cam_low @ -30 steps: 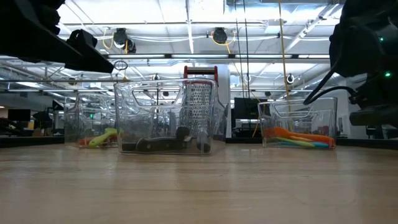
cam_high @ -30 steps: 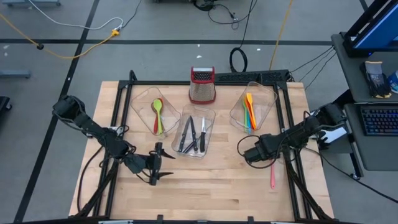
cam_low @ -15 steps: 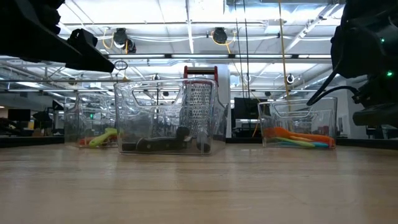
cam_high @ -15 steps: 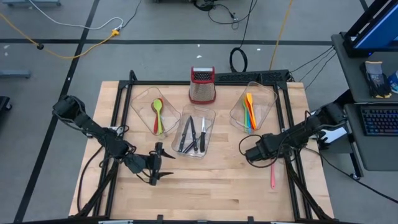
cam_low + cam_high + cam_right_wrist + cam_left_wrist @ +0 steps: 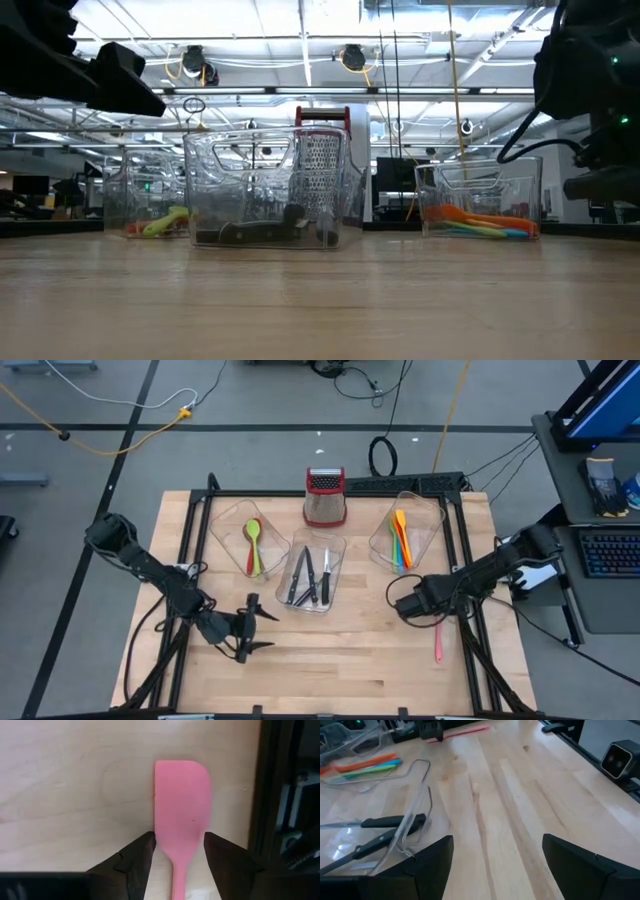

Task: Pick & Place Kitchen Items
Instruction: Put the pink spatula on the right transparent bin

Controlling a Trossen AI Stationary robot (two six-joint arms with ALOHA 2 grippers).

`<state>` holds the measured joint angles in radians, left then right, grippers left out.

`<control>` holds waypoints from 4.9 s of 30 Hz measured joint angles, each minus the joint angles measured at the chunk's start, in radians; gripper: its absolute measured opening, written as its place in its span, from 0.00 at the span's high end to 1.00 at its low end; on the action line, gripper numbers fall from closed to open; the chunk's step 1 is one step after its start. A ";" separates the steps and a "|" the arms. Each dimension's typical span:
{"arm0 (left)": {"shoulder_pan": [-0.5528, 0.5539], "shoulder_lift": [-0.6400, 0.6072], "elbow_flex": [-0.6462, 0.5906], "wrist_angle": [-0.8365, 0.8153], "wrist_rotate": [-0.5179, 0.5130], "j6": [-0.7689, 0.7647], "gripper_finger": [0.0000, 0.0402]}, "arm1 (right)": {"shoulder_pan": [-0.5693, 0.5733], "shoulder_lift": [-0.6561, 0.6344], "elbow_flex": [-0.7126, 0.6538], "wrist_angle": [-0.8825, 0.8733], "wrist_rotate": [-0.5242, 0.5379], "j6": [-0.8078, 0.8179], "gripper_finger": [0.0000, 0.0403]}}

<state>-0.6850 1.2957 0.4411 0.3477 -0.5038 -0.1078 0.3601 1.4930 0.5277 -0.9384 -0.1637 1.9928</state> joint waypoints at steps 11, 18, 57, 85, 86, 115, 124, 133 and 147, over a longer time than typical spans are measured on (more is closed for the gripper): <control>-0.026 0.000 0.000 0.001 -0.013 0.001 0.23 | -0.107 -0.168 -0.088 0.053 0.033 -0.073 0.58; -0.027 0.000 0.000 0.003 -0.020 -0.001 0.23 | -0.140 -0.191 -0.093 0.065 0.040 -0.183 0.58; -0.081 0.000 0.000 0.024 -0.060 0.002 0.23 | -0.089 -0.167 -0.027 0.125 0.035 -0.177 1.00; -0.084 0.000 0.001 0.046 -0.075 -0.003 0.23 | 0.003 -0.251 0.051 0.212 -0.067 -0.092 0.75; -0.084 0.000 0.001 0.046 -0.074 -0.003 0.23 | 0.002 -0.251 0.051 0.226 -0.079 -0.090 0.75; -0.084 0.000 0.001 0.037 -0.075 -0.004 0.23 | 0.159 -0.307 -0.016 0.169 -0.127 0.090 0.84; -0.084 0.000 0.001 0.044 -0.075 -0.010 0.23 | 0.159 -0.307 -0.048 0.233 -0.062 0.090 0.84; -0.084 0.000 0.001 0.046 -0.075 -0.011 0.23 | 0.159 -0.305 -0.049 0.191 0.004 0.065 0.84; -0.084 0.000 0.001 0.046 -0.075 -0.010 0.23 | 0.160 -0.304 -0.050 0.179 0.029 0.097 0.91</control>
<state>-0.7692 1.2953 0.4419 0.3939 -0.5785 -0.1181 0.5201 1.1892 0.4774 -0.7589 -0.1349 2.0896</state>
